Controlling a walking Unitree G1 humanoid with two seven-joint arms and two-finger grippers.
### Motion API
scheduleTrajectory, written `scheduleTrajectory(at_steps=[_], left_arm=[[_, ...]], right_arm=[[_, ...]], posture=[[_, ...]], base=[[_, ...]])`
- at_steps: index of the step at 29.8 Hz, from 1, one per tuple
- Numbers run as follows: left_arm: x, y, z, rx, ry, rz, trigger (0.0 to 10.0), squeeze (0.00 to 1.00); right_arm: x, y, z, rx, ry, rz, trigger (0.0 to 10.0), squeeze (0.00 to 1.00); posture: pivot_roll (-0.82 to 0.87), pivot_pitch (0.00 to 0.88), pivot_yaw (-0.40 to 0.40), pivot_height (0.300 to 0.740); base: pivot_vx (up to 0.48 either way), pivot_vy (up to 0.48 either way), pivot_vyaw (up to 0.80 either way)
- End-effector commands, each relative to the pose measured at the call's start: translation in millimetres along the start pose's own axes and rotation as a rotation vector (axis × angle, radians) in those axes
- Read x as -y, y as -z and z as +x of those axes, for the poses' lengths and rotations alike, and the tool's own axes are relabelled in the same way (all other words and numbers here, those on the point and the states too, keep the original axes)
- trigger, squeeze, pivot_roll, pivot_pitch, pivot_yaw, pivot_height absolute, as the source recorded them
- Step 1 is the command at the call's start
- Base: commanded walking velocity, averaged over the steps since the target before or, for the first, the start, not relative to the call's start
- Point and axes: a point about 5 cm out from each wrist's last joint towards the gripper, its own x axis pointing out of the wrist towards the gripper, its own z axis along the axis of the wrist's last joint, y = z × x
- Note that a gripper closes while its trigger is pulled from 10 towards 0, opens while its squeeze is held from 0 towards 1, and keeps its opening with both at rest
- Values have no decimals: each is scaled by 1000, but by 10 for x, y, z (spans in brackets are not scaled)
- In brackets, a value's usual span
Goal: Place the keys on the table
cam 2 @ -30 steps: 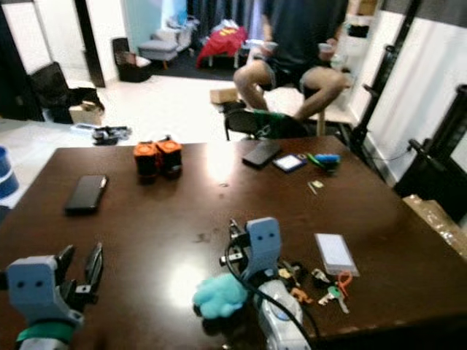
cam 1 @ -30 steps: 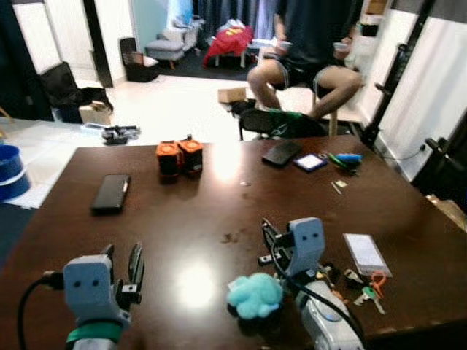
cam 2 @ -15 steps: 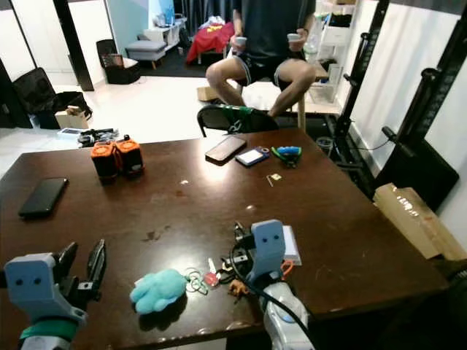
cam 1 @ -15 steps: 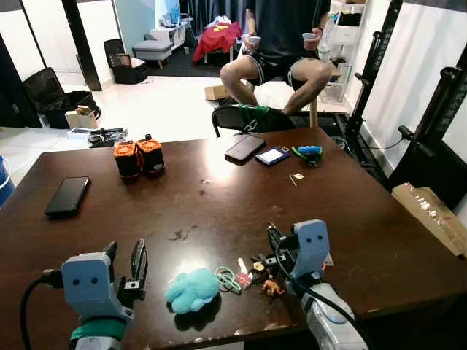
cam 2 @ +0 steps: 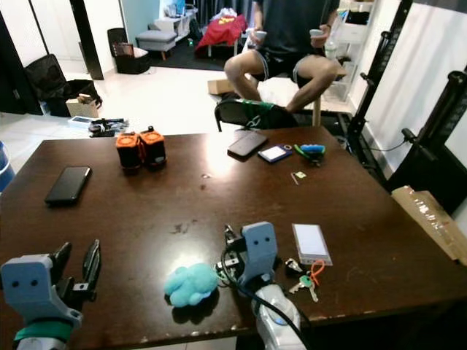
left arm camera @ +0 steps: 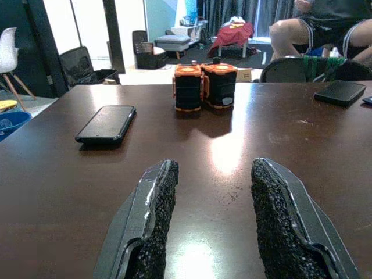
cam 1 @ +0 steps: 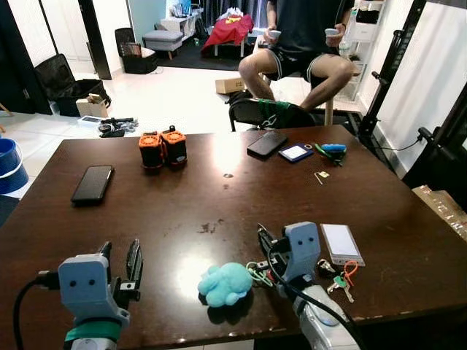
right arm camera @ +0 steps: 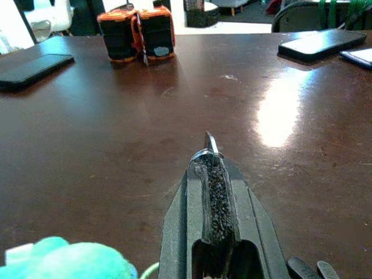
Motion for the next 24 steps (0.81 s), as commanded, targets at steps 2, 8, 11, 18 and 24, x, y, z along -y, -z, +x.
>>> scheduleTrajectory(at_steps=[2,8,11,18,24], left_arm=[[-1,43,-21,-21,10,6,10000,0],[27,43,-32,-22,38,-3,10000,0],[47,37,-41,-20,55,-14,10000,0],[120,9,-64,-10,122,-51,10000,0],[166,11,-92,-17,170,-51,10000,0]], right_arm=[[42,31,1,-23,14,-15,10000,0],[59,123,28,-155,-130,-101,10000,0],[52,104,16,-161,-184,-128,10000,0],[3,22,-52,-158,-329,-136,10000,0],[-48,6,-158,-210,-509,-186,10000,0]], posture=[[-145,0,95,740],[-148,0,95,740],[-148,0,94,740],[-147,0,94,740],[-146,0,96,740]], base=[[0,0,0],[0,0,0],[0,0,0],[0,0,0],[0,0,0]])
